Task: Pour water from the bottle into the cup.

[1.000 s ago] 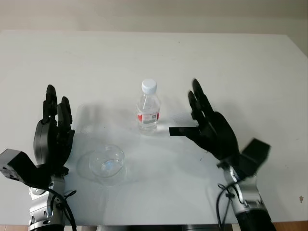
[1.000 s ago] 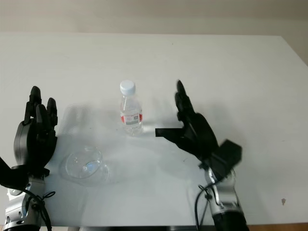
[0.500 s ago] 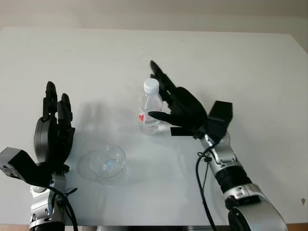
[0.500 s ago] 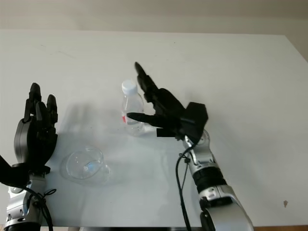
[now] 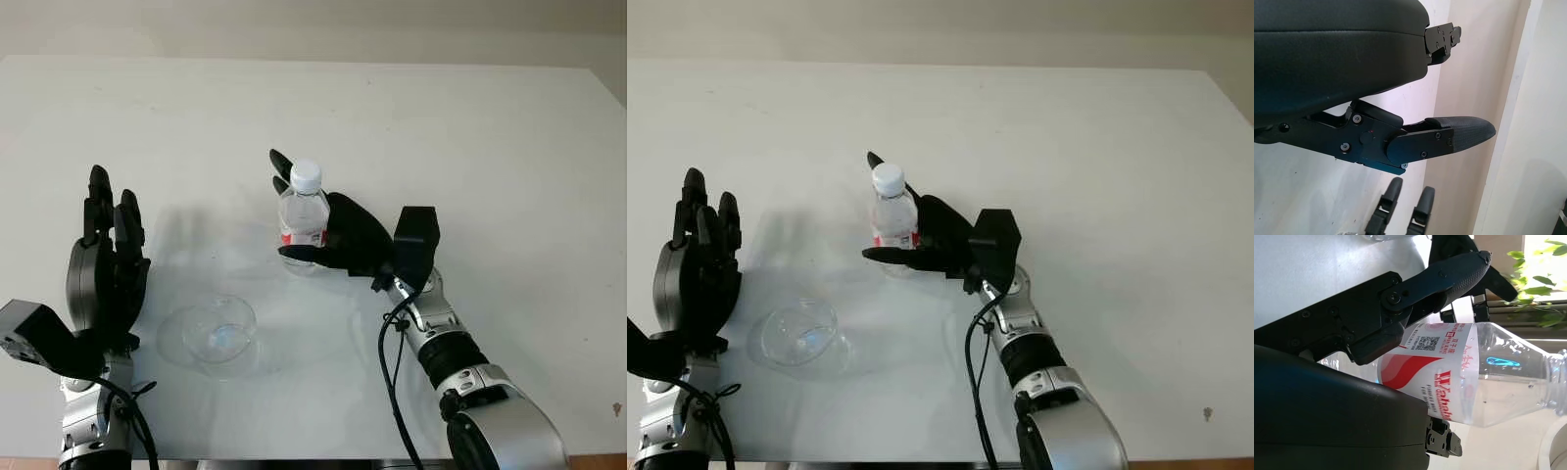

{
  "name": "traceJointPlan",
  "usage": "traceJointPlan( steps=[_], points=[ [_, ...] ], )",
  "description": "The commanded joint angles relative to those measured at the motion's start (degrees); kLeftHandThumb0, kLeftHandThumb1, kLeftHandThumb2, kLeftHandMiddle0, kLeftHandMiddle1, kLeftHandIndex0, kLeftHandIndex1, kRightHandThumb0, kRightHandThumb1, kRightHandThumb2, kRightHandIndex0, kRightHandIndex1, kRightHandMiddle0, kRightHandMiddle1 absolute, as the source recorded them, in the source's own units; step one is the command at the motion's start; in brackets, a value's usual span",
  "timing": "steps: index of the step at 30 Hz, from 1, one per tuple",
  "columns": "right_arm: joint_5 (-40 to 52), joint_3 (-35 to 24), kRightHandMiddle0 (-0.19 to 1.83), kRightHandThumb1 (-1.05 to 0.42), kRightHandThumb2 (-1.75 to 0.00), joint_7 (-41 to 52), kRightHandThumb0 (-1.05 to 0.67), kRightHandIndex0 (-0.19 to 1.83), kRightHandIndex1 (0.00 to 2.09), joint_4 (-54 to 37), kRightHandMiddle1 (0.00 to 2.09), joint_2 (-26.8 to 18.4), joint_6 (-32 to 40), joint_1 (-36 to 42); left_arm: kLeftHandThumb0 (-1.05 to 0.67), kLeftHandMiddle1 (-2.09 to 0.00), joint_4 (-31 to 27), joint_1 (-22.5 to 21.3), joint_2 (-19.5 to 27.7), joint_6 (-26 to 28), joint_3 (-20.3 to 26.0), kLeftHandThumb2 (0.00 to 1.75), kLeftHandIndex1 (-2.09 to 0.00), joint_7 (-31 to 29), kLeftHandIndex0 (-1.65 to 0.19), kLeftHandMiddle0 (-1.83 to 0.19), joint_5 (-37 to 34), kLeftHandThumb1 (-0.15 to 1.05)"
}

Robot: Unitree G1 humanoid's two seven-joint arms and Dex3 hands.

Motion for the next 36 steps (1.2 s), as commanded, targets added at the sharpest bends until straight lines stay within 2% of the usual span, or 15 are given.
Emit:
traceJointPlan(
  steps=[1,3,5,6,7,8,9,10,12,14,17,22,28,30,36],
  points=[
    [1.7,-1.2,-0.18,-0.90,-0.05,1.6,-0.90,-0.19,0.00,0.5,0.01,0.8,1.1,-1.1,-0.74,-0.05,0.5,1.0,0.0,0.3,0.3,0.53,-0.06,0.1,0.15,0.13,0.1,1.05],
    [2.9,-1.8,-0.15,-0.89,-0.05,2.9,-0.83,-0.19,0.00,0.6,0.02,1.1,2.2,-1.2,-0.74,-0.05,0.3,1.0,0.0,0.4,0.3,0.53,-0.05,0.1,0.16,0.14,0.0,1.05],
    [3.0,-2.0,0.05,-0.88,-0.05,2.5,-0.74,-0.03,0.09,0.2,0.13,1.3,3.4,-1.2,-0.73,-0.05,0.3,1.0,0.0,0.3,0.3,0.53,-0.05,0.2,0.16,0.14,0.1,1.05],
    [3.0,-2.2,0.10,-0.88,-0.05,1.9,-0.68,0.07,0.20,0.0,0.35,1.5,3.7,-1.2,-0.73,-0.05,0.3,1.0,-0.1,0.2,0.3,0.53,-0.05,0.3,0.16,0.13,0.2,1.05],
    [3.0,-2.3,0.04,-0.91,-0.06,1.3,-0.62,0.10,0.76,0.0,1.01,1.8,3.5,-1.1,-0.73,-0.06,0.3,1.0,-0.1,0.1,0.3,0.54,-0.05,0.3,0.16,0.13,0.3,1.05],
    [2.9,-2.4,0.02,-0.93,-0.06,0.8,-0.58,0.08,1.17,-0.1,1.36,2.0,3.4,-1.1,-0.72,-0.06,0.3,1.0,-0.1,0.1,0.3,0.54,-0.05,0.3,0.16,0.13,0.3,1.05],
    [2.8,-2.4,0.00,-0.93,-0.06,0.6,-0.56,0.07,1.38,-0.1,1.55,2.2,3.0,-1.1,-0.72,-0.06,0.3,1.0,-0.1,0.0,0.3,0.54,-0.05,0.3,0.16,0.13,0.3,1.05],
    [2.4,-2.2,0.13,-0.98,-0.07,0.4,-0.53,0.26,1.72,-0.2,1.82,2.2,2.5,-1.0,-0.72,-0.06,0.4,1.0,-0.1,-0.1,0.4,0.54,-0.06,0.2,0.15,0.13,0.2,1.05],
    [0.6,-1.3,0.28,-1.02,-0.07,-0.7,-0.53,0.48,1.98,-0.9,2.02,1.8,1.0,-0.9,-0.72,-0.06,0.6,0.9,0.0,-0.1,0.4,0.54,-0.06,0.1,0.15,0.13,0.2,1.05],
    [-0.9,-0.5,0.53,-1.04,-0.07,-1.6,-0.57,0.80,2.07,-1.6,2.08,1.3,-0.3,-0.9,-0.72,-0.05,0.9,0.7,0.1,-0.2,0.4,0.53,-0.05,-0.3,0.16,0.13,0.0,1.05],
    [-2.0,0.2,0.77,-1.05,-0.09,-0.8,-0.61,1.03,2.09,-2.2,2.09,0.6,-1.0,-1.2,-0.72,-0.05,1.2,0.1,0.2,-0.2,0.5,0.53,-0.05,-0.4,0.16,0.13,0.0,1.05],
    [-4.4,2.2,1.18,-1.05,-0.07,-0.2,-0.61,1.25,2.09,-4.4,2.09,-0.9,-1.6,-1.1,-0.70,-0.05,2.6,-1.2,0.5,-1.0,0.7,0.54,-0.05,-1.3,0.16,0.14,-0.1,1.05],
    [-6.0,3.6,1.46,-1.05,-0.18,-0.3,-0.59,1.55,2.09,-7.3,2.09,-1.9,-2.0,-0.5,-0.71,-0.05,3.8,-2.0,1.0,-1.5,0.9,0.54,-0.05,-1.2,0.16,0.14,0.5,1.05],
    [-7.2,3.8,1.63,-1.05,-0.28,-3.1,-0.55,1.76,2.09,-8.0,2.09,-1.7,-3.4,0.1,-0.71,-0.05,3.9,-2.2,1.1,-1.4,0.9,0.54,-0.05,-1.1,0.16,0.14,0.5,1.05],
    [-13.8,4.4,1.83,-1.05,-0.45,-15.9,-0.43,1.83,2.09,-7.4,2.09,-1.9,-11.6,-1.0,-0.71,-0.05,4.1,-2.2,1.5,-1.5,1.1,0.55,-0.05,-1.2,0.17,0.14,0.2,1.05]
  ],
)
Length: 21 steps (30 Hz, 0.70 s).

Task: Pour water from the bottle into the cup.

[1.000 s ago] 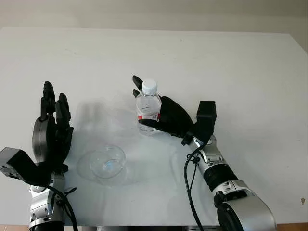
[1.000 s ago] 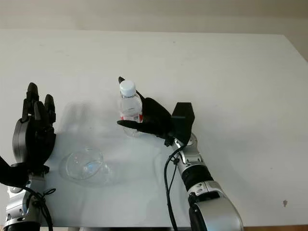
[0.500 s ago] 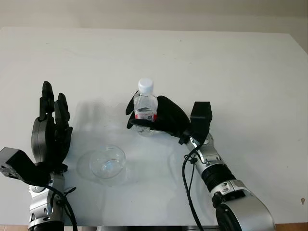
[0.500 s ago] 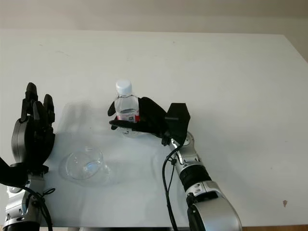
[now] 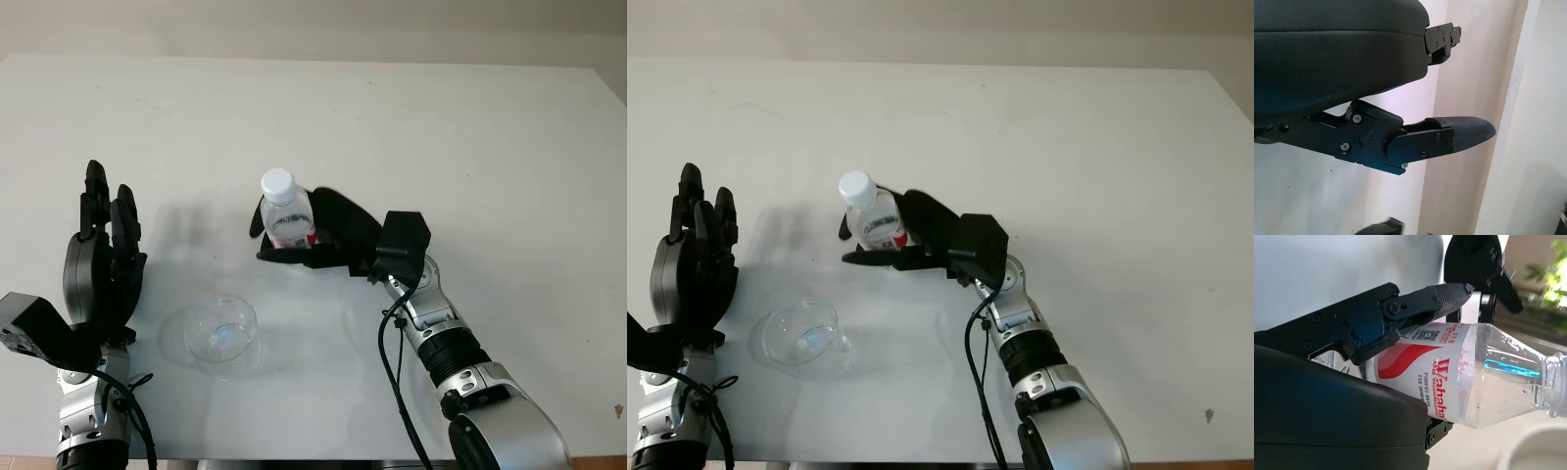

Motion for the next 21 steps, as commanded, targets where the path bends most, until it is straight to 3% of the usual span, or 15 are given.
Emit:
traceJointPlan(
  steps=[1,6,9,11,16,21],
  points=[
    [-2.0,0.7,1.82,-1.05,-0.46,-3.1,-0.42,1.83,2.09,-0.7,2.09,-0.3,-3.3,-1.5,-0.71,-0.05,0.8,0.2,0.0,-0.5,0.2,0.55,-0.05,0.0,0.17,0.14,0.2,1.05],
    [-13.0,3.8,1.38,-1.05,-0.48,-14.3,-0.37,1.82,2.09,-1.7,2.09,-2.7,-10.4,-4.3,-0.71,-0.05,0.9,0.2,0.0,-0.6,0.1,0.55,-0.05,-0.2,0.17,0.14,0.1,1.05],
    [-22.3,6.5,1.15,-1.05,-0.42,-23.7,-0.37,1.56,2.09,-2.9,2.09,-4.4,-12.1,-6.1,-0.70,-0.05,0.7,0.2,-0.2,-0.6,0.1,0.55,-0.05,-0.3,0.17,0.14,-0.1,1.05],
    [-29.8,9.0,1.13,-1.05,-0.36,-31.8,-0.36,1.46,2.09,-3.1,2.09,-5.8,-13.3,-7.8,-0.70,-0.05,0.7,0.2,-0.4,-0.8,0.0,0.55,-0.05,-0.3,0.17,0.14,-0.2,1.05],
    [-43.3,15.1,1.21,-1.05,-0.28,-47.8,-0.37,1.52,2.09,-2.1,2.09,-8.4,-13.9,-11.7,-0.71,-0.05,0.5,0.3,-0.8,-1.0,-0.2,0.54,-0.05,0.3,0.18,0.15,0.3,1.05],
    [-49.7,19.9,1.21,-1.05,-0.21,-54.5,-0.38,1.49,2.09,-2.4,2.09,-9.8,-12.3,-13.9,-0.72,-0.05,0.0,0.6,-1.2,-1.1,-0.6,0.54,-0.05,1.2,0.17,0.15,0.7,1.05]
  ],
)
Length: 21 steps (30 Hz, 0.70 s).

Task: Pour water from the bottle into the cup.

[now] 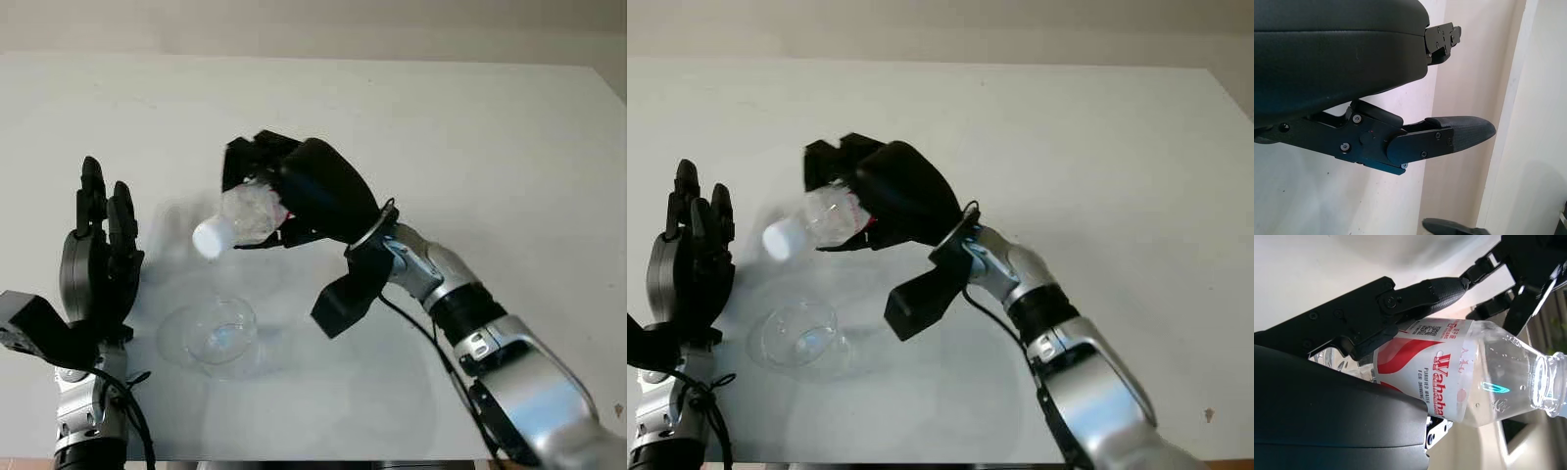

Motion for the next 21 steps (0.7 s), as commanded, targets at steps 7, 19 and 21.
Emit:
traceJointPlan(
  steps=[7,19,21],
  points=[
    [-9.0,6.4,1.11,-1.04,-0.17,-14.5,-0.41,1.40,2.09,0.3,2.09,-2.3,3.3,-4.3,-0.71,-0.05,0.7,1.0,-1.3,-1.0,-0.3,0.55,-0.05,0.0,0.17,0.16,0.3,1.05],
    [-14.0,13.3,1.21,-1.05,-0.15,-34.9,-0.44,1.41,2.09,9.2,2.09,-3.7,3.3,-11.5,-0.71,-0.05,1.2,0.4,-1.4,-1.2,-0.4,0.54,-0.05,-0.1,0.17,0.16,0.4,1.05],
    [-14.6,14.5,1.20,-1.04,-0.15,-36.7,-0.45,1.40,2.09,10.1,2.09,-4.1,3.1,-12.6,-0.72,-0.05,1.3,0.3,-1.4,-1.3,-0.3,0.54,-0.05,-0.1,0.17,0.16,0.4,1.05]
  ],
)
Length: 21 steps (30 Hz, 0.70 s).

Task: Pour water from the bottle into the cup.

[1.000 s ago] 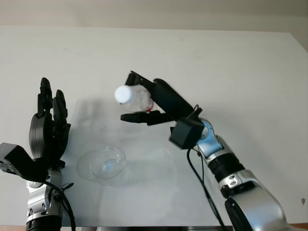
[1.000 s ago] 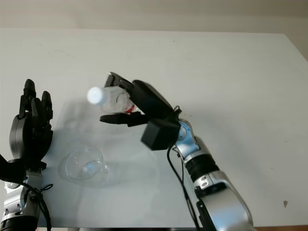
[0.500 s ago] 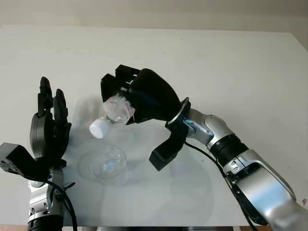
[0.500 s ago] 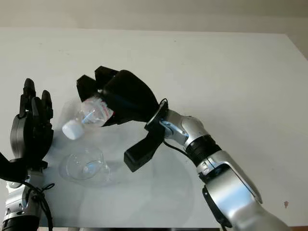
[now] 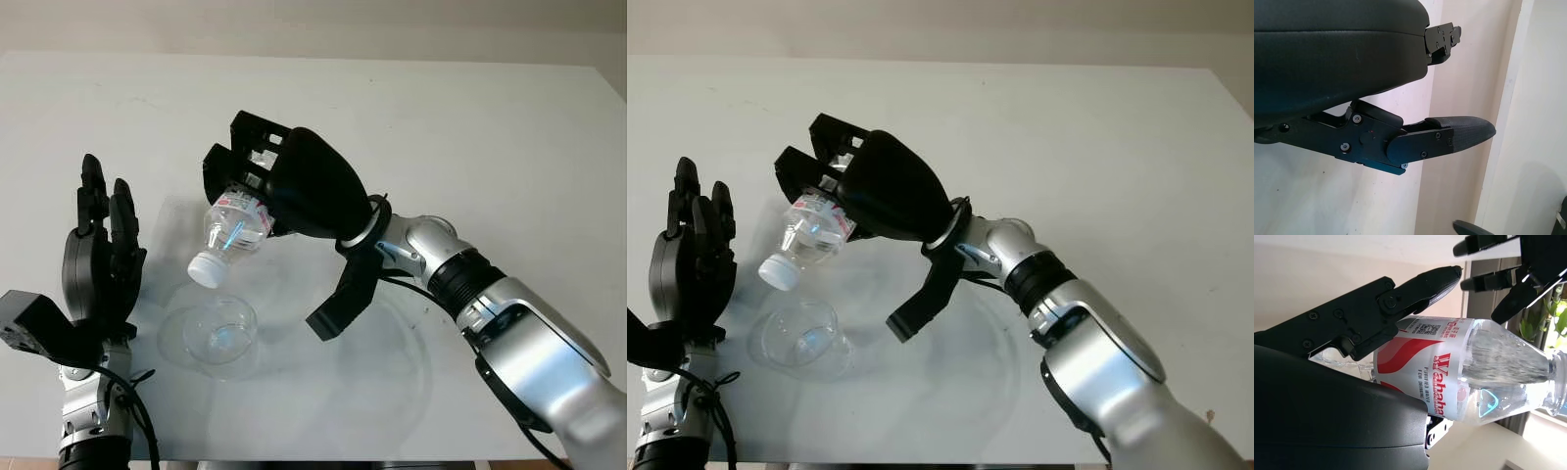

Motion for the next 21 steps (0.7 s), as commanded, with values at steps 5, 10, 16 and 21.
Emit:
traceJointPlan(
  steps=[5,10,16,21],
  points=[
    [-1.1,2.8,1.03,-1.03,-0.07,-3.0,-0.48,1.32,2.09,1.1,2.09,-1.7,-1.3,-4.3,-0.71,-0.05,1.0,0.7,-1.0,-0.5,-0.2,0.54,-0.05,-0.1,0.17,0.15,0.0,1.05],
    [-2.4,4.9,0.83,-0.98,-0.05,-5.7,-0.52,1.26,2.09,1.3,2.08,-2.5,-1.2,-5.7,-0.72,-0.05,0.7,0.6,-1.1,-0.6,-0.4,0.54,-0.05,0.0,0.17,0.16,0.0,1.05],
    [-3.4,7.1,0.64,-1.01,-0.06,-8.8,-0.52,1.22,2.09,1.9,1.93,-3.2,-2.9,-7.3,-0.72,-0.05,0.7,0.7,-1.3,-1.0,-0.6,0.54,-0.05,0.3,0.17,0.15,0.7,1.05],
    [-4.4,8.5,0.58,-1.05,-0.08,-10.5,-0.52,1.22,2.09,1.4,1.98,-3.5,-2.6,-7.9,-0.72,-0.05,0.2,0.7,-1.4,-0.6,-1.0,0.55,-0.05,1.0,0.18,0.15,1.2,1.05]
  ],
)
